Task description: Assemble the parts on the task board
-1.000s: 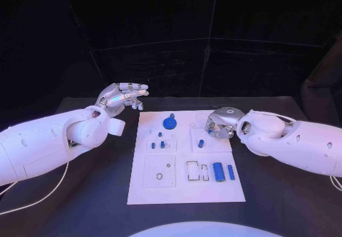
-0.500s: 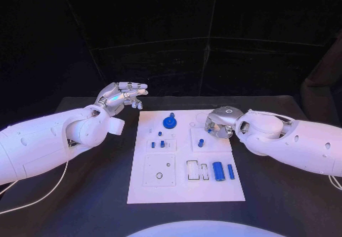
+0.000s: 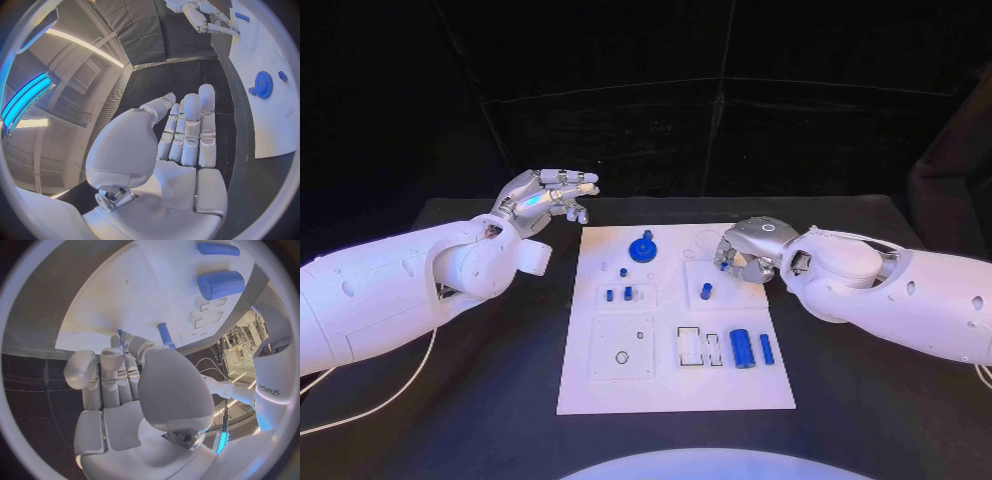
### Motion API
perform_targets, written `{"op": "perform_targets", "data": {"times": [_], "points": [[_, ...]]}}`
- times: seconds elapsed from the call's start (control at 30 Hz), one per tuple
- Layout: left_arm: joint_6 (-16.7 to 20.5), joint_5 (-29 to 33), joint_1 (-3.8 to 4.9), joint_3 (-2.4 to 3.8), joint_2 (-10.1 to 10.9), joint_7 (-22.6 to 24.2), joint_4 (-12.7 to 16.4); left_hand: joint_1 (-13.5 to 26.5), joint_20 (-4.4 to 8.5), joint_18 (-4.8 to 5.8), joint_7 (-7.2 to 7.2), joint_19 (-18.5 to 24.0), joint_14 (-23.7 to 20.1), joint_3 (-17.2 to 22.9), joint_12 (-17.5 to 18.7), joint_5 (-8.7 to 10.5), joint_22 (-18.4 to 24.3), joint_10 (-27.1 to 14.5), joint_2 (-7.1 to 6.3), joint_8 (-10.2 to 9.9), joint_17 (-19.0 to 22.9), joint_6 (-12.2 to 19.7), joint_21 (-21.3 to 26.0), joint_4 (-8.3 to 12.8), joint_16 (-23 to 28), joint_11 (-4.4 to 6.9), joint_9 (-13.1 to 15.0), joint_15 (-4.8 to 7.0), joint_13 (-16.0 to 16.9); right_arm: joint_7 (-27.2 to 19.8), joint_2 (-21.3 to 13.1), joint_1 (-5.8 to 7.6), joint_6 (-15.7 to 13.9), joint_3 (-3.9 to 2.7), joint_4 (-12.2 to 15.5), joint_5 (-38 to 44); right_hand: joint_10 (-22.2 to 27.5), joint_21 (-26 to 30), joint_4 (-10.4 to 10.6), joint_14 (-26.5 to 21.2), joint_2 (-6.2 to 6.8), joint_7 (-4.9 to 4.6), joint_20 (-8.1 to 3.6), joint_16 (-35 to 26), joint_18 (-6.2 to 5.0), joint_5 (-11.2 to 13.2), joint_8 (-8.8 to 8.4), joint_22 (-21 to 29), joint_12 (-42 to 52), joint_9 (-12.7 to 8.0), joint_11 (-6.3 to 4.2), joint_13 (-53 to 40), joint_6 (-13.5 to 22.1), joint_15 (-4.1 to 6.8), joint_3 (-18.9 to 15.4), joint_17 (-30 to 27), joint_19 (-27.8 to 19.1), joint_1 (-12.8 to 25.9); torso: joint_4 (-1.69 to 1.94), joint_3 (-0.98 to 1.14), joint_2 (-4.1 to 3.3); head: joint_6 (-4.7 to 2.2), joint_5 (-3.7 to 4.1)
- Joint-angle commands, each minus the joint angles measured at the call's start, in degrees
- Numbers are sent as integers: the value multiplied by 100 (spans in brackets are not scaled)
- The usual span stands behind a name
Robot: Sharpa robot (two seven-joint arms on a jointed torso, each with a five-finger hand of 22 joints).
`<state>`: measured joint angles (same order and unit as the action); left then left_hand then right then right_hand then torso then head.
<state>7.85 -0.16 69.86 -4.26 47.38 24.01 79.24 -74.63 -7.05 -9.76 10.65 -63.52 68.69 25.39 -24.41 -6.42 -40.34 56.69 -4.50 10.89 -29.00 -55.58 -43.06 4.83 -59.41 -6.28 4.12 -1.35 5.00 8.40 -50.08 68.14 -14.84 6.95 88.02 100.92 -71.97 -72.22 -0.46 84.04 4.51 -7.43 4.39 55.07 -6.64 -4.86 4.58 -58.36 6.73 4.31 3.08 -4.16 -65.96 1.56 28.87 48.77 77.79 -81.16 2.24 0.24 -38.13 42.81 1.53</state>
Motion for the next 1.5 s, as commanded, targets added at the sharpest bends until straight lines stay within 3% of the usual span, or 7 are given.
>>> {"op": "perform_targets", "data": {"times": [0.03, 0.1, 0.33, 0.5, 0.67, 0.87, 1.5], "points": [[-61, 30, 7, 4, -13, -42, 0, -16, -24, -74, 25, 14, 27, -34, -39, 7, 10, -36, 45, 26, -51, 45, 28, 3, -44, -23, -9, -18, 0, -21, -68, 13, -260, -4, 151, -276, 20, -25, 2, 93, 5, -23, -1, 43, 58, 32, -23, -21, -37, 7, 38, -2, -3, -9, 32, 17, -18, 87, -1, -5, 1, -23, 20], [-71, 30, 8, 4, -15, -49, -3, -15, -25, -74, 27, 10, 27, -38, -41, 8, 11, -41, 45, 26, -39, 50, 29, 3, -41, -25, -10, -19, -1, -22, -112, 18, -279, -12, 234, -313, 20, -24, 3, 92, 7, -23, 0, 39, 57, 34, -23, -17, -37, 7, 38, -2, -3, -9, 35, 10, -21, 90, 2, -5, 2, -28, 18], [-89, 28, 9, 3, -15, -65, -55, -11, -29, -74, 33, 3, 28, -52, -47, 9, 15, -57, 43, 28, -24, 65, 32, 4, -39, -31, -10, -24, -2, -48, -217, 30, -417, -343, 606, -387, 27, -15, -7, 80, 19, -21, 2, 19, 51, 36, -29, 4, -43, 6, 37, -2, 0, -10, 55, -22, -40, 96, 14, -1, -2, -37, -2], [-98, 27, 10, 3, -29, -64, -59, -11, -29, -74, 34, 3, 27, -53, -47, 9, 15, -58, 43, 28, -21, 66, 32, 4, -37, -31, -10, -24, -2, -88, -226, 35, -489, -434, 905, -510, 27, -47, -23, 83, 28, -23, 3, 81, 58, 23, -32, -45, -46, 6, 37, -3, -3, -10, 83, 41, -30, 94, 28, -10, -1, -23, -45], [-107, 27, 10, 3, -57, -65, -56, -10, -30, -74, 35, 2, 26, -56, -49, 9, 16, -62, 43, 29, -16, 70, 33, 4, -36, -32, -10, -26, -2, -115, -17, 33, -374, -458, 1059, -615, 22, -64, -54, 81, 47, -27, 5, 106, 59, -8, -35, -60, -47, 7, 39, -6, -7, -11, 122, 49, -36, 88, 17, -12, -8, -72, -143], [-117, 27, 10, 2, -91, -70, -56, -10, -31, -73, 36, 1, 25, -59, -51, 9, 17, -65, 42, 30, -12, 73, 34, 4, -35, -33, -10, -27, -2, -152, 276, -18, -175, -455, 1059, -649, 23, -68, -59, 80, 49, -30, 6, 113, 59, -16, -37, -63, -49, 7, 41, -6, -7, -12, 129, 52, -37, 89, 20, -3, -10, 2, -269], [-143, 26, 11, -1, -197, -45, -56, -11, -34, -73, 37, 1, 7, -66, -58, 9, 21, -72, 48, 35, 32, 78, 39, 5, -13, -36, -8, -30, -2, -198, 932, -807, 316, -443, 823, -48, 31, -87, -69, 83, 57, -39, 8, 157, 62, -41, -43, -86, -55, 5, 49, -6, -1, -17, 139, 90, -36, 103, 10, -5, -13, 224, -440]]}}
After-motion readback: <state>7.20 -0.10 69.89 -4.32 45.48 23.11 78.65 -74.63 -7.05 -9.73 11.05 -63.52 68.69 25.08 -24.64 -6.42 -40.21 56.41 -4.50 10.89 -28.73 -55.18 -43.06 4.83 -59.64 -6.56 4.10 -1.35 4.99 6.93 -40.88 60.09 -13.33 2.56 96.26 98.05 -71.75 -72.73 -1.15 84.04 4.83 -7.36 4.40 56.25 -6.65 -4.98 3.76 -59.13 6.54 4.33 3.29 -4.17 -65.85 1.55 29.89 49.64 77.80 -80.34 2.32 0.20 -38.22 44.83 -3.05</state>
